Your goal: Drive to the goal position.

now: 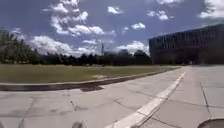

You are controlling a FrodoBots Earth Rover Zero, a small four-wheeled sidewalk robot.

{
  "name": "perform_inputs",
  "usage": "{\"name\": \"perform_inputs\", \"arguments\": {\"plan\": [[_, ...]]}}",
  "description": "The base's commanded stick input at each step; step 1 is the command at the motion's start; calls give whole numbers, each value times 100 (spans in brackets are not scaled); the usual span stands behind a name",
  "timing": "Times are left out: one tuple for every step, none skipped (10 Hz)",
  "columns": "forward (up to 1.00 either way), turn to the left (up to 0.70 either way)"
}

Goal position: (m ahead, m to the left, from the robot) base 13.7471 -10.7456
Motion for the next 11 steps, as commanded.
{"name": "perform_inputs", "arguments": {"plan": [[70,0],[70,0],[70,0],[70,0],[70,0],[70,0],[70,0],[70,0],[70,0],[70,0],[70,0]]}}
